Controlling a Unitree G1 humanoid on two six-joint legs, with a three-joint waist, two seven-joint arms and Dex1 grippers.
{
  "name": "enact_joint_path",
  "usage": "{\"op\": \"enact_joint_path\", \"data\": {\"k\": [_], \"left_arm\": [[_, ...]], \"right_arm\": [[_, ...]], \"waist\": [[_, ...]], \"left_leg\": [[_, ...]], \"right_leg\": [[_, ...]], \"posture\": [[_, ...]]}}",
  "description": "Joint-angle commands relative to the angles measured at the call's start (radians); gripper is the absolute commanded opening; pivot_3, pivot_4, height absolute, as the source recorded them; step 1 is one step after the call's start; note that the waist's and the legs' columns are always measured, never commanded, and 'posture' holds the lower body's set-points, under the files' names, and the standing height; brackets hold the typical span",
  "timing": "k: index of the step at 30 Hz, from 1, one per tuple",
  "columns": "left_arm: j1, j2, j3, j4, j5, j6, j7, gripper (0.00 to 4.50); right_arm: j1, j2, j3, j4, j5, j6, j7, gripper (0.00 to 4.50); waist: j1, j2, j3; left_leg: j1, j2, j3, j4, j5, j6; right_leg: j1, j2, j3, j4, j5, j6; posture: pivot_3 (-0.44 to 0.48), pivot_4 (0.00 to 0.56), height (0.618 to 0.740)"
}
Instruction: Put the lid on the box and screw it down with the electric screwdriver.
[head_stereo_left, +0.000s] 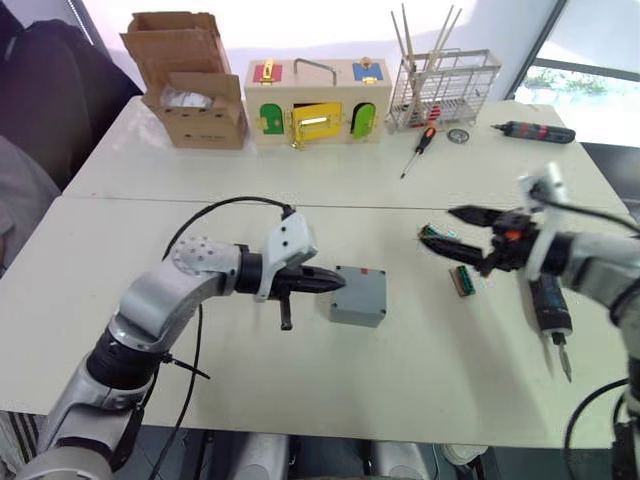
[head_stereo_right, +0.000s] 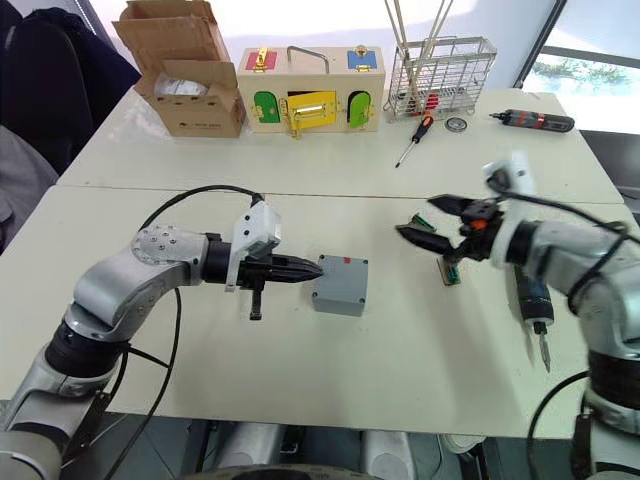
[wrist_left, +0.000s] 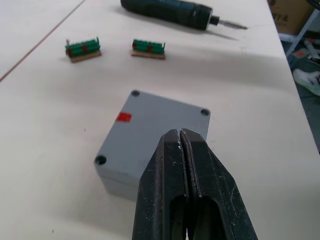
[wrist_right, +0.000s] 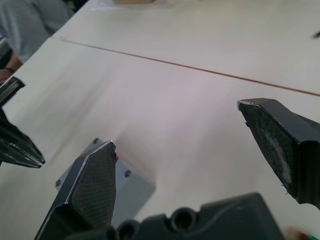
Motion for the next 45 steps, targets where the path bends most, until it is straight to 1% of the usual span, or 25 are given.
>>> {"op": "enact_joint_path", "data": {"k": [1, 3, 6, 9, 10, 12, 13, 15, 17, 20, 26, 32, 38, 40, 41, 44, 45], "left_arm": [[-0.025, -0.027, -0.031, -0.045, -0.007, -0.035, -0.011, 0.00], [-0.025, -0.046, -0.045, -0.043, -0.002, -0.044, -0.006, 0.00], [-0.021, -0.057, -0.069, -0.045, 0.012, -0.067, -0.010, 0.00], [-0.023, -0.067, -0.099, -0.052, 0.033, -0.089, -0.003, 0.00], [-0.020, -0.064, -0.117, -0.058, 0.052, -0.106, -0.003, 0.00], [-0.011, -0.072, -0.144, -0.064, 0.077, -0.134, 0.002, 0.00], [-0.005, -0.087, -0.144, -0.067, 0.069, -0.130, 0.012, 0.00], [0.007, -0.111, -0.139, -0.068, 0.058, -0.120, 0.034, 0.00], [0.017, -0.128, -0.143, -0.071, 0.065, -0.115, 0.053, 0.00], [0.033, -0.147, -0.142, -0.074, 0.065, -0.114, 0.077, 0.00], [0.062, -0.167, -0.148, -0.095, 0.056, -0.100, 0.111, 0.00], [0.062, -0.184, -0.148, -0.086, 0.059, -0.100, 0.130, 0.00], [0.055, -0.201, -0.134, -0.074, 0.051, -0.098, 0.138, 0.00], [0.055, -0.203, -0.134, -0.074, 0.051, -0.097, 0.141, 0.00], [0.055, -0.205, -0.134, -0.073, 0.051, -0.097, 0.143, 0.00], [0.057, -0.208, -0.136, -0.073, 0.053, -0.095, 0.149, 0.00], [0.058, -0.208, -0.136, -0.074, 0.054, -0.095, 0.150, 0.00]], "right_arm": [[-0.013, -0.177, -0.137, 0.112, 0.045, 0.144, 0.069, 4.45], [-0.006, -0.263, -0.129, 0.182, 0.058, 0.201, 0.117, 4.45], [0.020, -0.361, -0.047, 0.285, -0.001, 0.194, 0.157, 4.45], [0.053, -0.467, 0.078, 0.394, -0.094, 0.160, 0.195, 4.48], [0.043, -0.493, 0.144, 0.435, -0.147, 0.137, 0.191, 4.48], [-0.049, -0.483, 0.255, 0.540, -0.229, 0.143, 0.153, 4.48], [-0.086, -0.481, 0.299, 0.574, -0.252, 0.148, 0.164, 4.48], [-0.152, -0.479, 0.375, 0.591, -0.252, 0.209, 0.225, 4.48], [-0.199, -0.469, 0.426, 0.609, -0.256, 0.242, 0.265, 4.48], [-0.224, -0.435, 0.461, 0.627, -0.252, 0.285, 0.289, 4.48], [-0.216, -0.412, 0.505, 0.659, -0.265, 0.321, 0.320, 4.48], [-0.265, -0.357, 0.536, 0.690, -0.289, 0.385, 0.284, 4.48], [-0.300, -0.307, 0.630, 0.702, -0.364, 0.370, 0.240, 4.48], [-0.297, -0.302, 0.651, 0.702, -0.394, 0.332, 0.230, 3.94], [-0.299, -0.299, 0.660, 0.701, -0.400, 0.329, 0.235, 3.77], [-0.304, -0.289, 0.673, 0.698, -0.413, 0.328, 0.242, 2.84], [-0.305, -0.286, 0.676, 0.697, -0.417, 0.326, 0.244, 2.46]], "waist": [[0.007, 0.000, 0.000], [0.005, 0.000, 0.000], [-0.003, 0.000, 0.000], [-0.004, 0.001, 0.000], [-0.004, 0.001, 0.000], [-0.005, 0.002, 0.000], [-0.005, 0.002, 0.000], [-0.005, 0.003, 0.000], [-0.004, 0.003, 0.000], [0.000, 0.003, 0.000], [0.004, 0.003, 0.000], [0.003, 0.003, 0.000], [0.004, 0.003, 0.000], [0.004, 0.003, 0.000], [0.004, 0.003, 0.000], [0.003, 0.003, 0.000], [0.003, 0.003, 0.000]], "left_leg": [[0.000, 0.000, 0.000, 0.000, 0.000, 0.001], [0.000, 0.000, 0.000, 0.001, -0.001, 0.002], [0.000, 0.000, 0.002, 0.001, -0.002, 0.003], [0.001, 0.001, 0.003, 0.001, -0.003, 0.005], [0.001, 0.001, 0.003, 0.000, -0.003, 0.005], [0.001, 0.001, 0.005, 0.001, -0.002, 0.004], [0.001, 0.001, 0.005, 0.001, -0.002, 0.003], [0.001, 0.001, 0.006, 0.001, -0.001, 0.002], [0.001, 0.001, 0.006, 0.000, -0.001, 0.002], [0.001, 0.001, 0.005, 0.000, -0.001, 0.002], [0.000, 0.000, 0.005, 0.001, -0.001, 0.002], [0.000, 0.000, 0.005, 0.001, -0.001, 0.002], [0.000, 0.000, 0.005, 0.001, -0.001, 0.001], [0.000, 0.000, 0.005, 0.001, -0.001, 0.001], [0.000, 0.000, 0.005, 0.001, -0.001, 0.001], [0.000, 0.000, 0.005, 0.001, -0.001, 0.001], [0.000, 0.000, 0.005, 0.001, -0.001, 0.001]], "right_leg": [[0.000, 0.000, 0.000, 0.000, 0.000, 0.000], [0.001, -0.001, 0.000, -0.001, 0.000, 0.000], [0.001, -0.001, 0.000, -0.002, 0.000, 0.000], [0.001, 0.000, 0.000, -0.001, 0.000, 0.000], [0.001, 0.000, 0.001, -0.002, 0.000, 0.000], [0.000, -0.001, 0.002, -0.002, 0.000, 0.000], [0.000, -0.001, 0.002, -0.002, 0.000, 0.000], [0.000, -0.001, 0.003, -0.002, 0.000, 0.000], [-0.001, -0.001, 0.003, -0.002, 0.000, 0.000], [-0.001, 0.000, 0.003, -0.002, 0.000, 0.000], [-0.001, -0.001, 0.003, -0.002, 0.000, 0.000], [-0.001, -0.001, 0.003, -0.002, 0.000, 0.000], [-0.001, -0.001, 0.003, -0.002, 0.000, 0.000], [-0.001, -0.001, 0.003, -0.002, 0.000, 0.000], [-0.001, -0.001, 0.003, -0.002, 0.000, 0.000], [-0.001, -0.001, 0.003, -0.002, 0.000, 0.000], [-0.001, -0.001, 0.003, -0.002, 0.000, 0.000]], "posture": [[0.000, 0.150, 0.735], [0.000, 0.150, 0.735], [0.000, 0.150, 0.735], [0.000, 0.150, 0.735], [0.000, 0.150, 0.735], [0.000, 0.150, 0.735], [0.000, 0.150, 0.735], [0.000, 0.150, 0.735], [0.000, 0.150, 0.735], [0.000, 0.150, 0.735], [0.000, 0.150, 0.735], [0.000, 0.150, 0.735], [0.000, 0.150, 0.735], [0.000, 0.150, 0.735], [0.000, 0.150, 0.735], [0.000, 0.150, 0.735], [0.000, 0.150, 0.735]]}}
